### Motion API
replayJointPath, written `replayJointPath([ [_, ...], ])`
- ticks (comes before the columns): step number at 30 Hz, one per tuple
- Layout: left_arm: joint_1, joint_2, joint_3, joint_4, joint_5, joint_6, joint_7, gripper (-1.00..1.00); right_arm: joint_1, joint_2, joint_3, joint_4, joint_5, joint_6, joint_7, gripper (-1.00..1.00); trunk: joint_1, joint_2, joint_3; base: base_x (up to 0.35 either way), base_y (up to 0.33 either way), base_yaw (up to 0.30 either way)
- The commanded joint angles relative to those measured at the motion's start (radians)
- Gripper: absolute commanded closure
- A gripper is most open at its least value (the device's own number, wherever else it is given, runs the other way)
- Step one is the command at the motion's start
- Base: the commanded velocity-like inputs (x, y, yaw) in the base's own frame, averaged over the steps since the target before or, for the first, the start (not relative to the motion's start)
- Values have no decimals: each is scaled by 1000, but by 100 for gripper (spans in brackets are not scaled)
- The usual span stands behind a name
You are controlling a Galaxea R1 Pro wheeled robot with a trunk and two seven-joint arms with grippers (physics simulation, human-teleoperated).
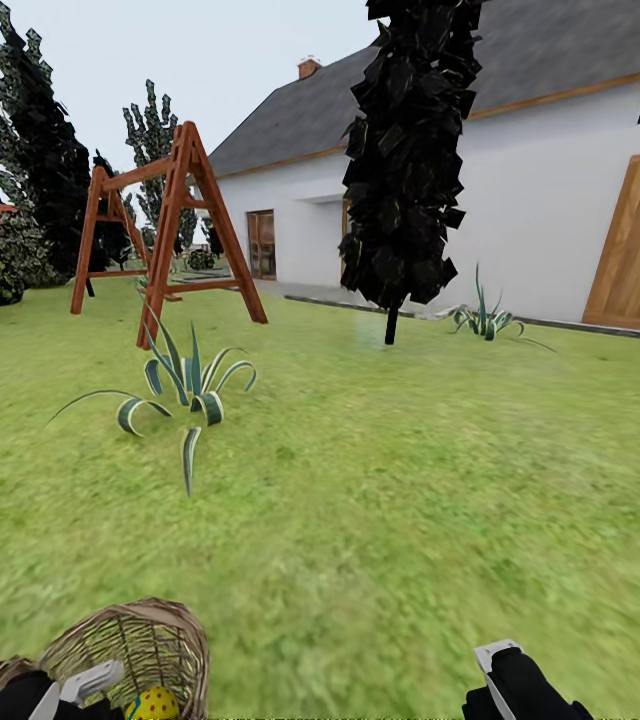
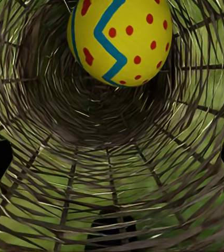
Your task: Take the three Easter eggs out of the wicker basket on the lawn in the garden, then place them on the lawn next to a single tree (choose any tree) so that all three eggs are next to the same tree and none are left in the basket.
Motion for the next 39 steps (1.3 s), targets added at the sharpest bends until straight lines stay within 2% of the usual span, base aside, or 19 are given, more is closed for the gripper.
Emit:
replayJointPath([
  [1, 0, -1, 5, -1, -5, 5, -6, -100, -1, -1, 5, -1, 6, 6, 1, -100, 4, -8, -4, 0, 0, 0],
  [13, 0, -4, 5, -1, -5, 5, -6, -100, -1, -4, 5, -1, 6, 6, 2, -100, 50, -92, -42, 0, 0, 0],
  [23, 0, -7, 6, 0, -4, 2, -7, -100, -1, -4, 6, -1, 6, 6, 2, -100, 50, -92, -42, 11, 0, 0],
  [28, 0, -7, 6, 1, -5, -39, -7, -100, -1, -4, 5, -1, 6, 6, 2, -100, 50, -92, -42, 271, 0, 0],
  [32, 0, -9, 5, 2, -5, -44, -6, -100, -1, -4, 5, -1, 6, 6, 2, -100, 50, -92, -42, 286, 0, 0],
  [34, 0, -18, 5, 2, -7, -44, -5, -100, -1, -4, 6, -1, 6, 6, 1, -100, 50, -92, -42, 68, 0, 0],
  [39, 0, -22, 6, 2, -8, -44, -5, -100, -1, -2, 8, -1, 6, 6, 0, -100, 50, -92, -42, 16, 0, 0],
])
